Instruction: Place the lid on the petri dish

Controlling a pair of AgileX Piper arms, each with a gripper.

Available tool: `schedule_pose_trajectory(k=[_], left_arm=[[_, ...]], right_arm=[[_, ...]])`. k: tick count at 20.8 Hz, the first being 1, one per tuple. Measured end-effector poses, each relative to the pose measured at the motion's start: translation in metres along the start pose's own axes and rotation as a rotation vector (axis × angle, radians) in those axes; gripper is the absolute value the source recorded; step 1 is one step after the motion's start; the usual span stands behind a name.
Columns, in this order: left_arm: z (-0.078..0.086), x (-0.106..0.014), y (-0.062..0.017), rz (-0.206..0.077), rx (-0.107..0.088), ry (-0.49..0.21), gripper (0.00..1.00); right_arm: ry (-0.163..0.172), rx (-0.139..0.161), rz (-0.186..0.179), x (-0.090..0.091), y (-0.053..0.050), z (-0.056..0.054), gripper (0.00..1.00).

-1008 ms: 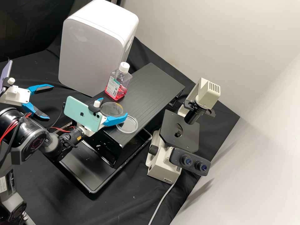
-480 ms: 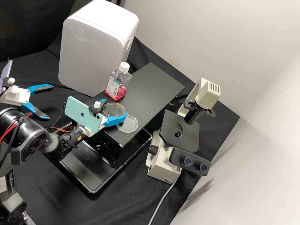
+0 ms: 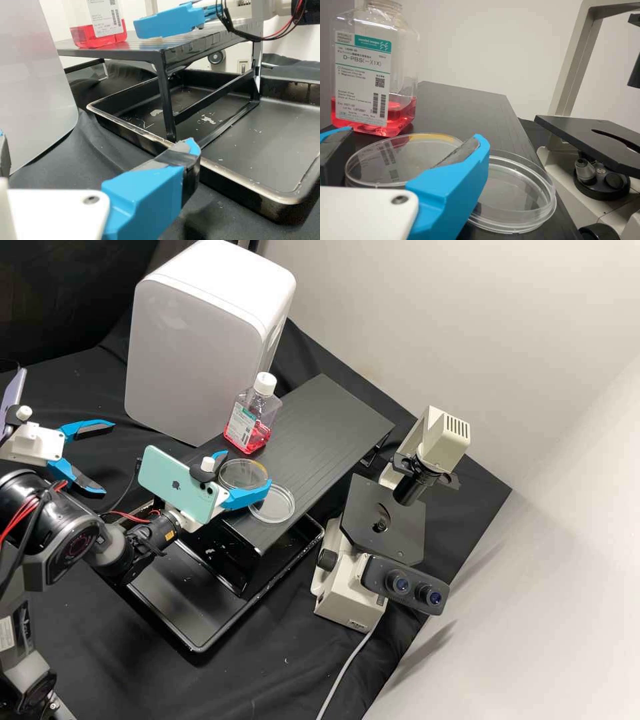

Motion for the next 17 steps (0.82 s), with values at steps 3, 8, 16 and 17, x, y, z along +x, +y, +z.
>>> schedule_pose_trajectory(k=[3,8,16,17], left_arm=[[0.0,0.0,0.0,0.0,0.0,0.0,1.0],[0.001,0.0,-0.0001,0.0,0.0,-0.002,1.0],[0.001,0.0,-0.0001,0.0,0.0,-0.002,1.0],[0.001,0.0,-0.0001,0.0,0.0,-0.002,1.0]], right_arm=[[0.014,0.001,0.019,-0.002,0.002,-0.001,0.0],[-0.007,0.02,0.053,-0.012,0.008,0.0,0.0],[-0.026,0.049,0.111,-0.016,0.02,0.002,0.0],[-0.034,0.055,0.117,-0.016,0.022,0.004,0.0]])
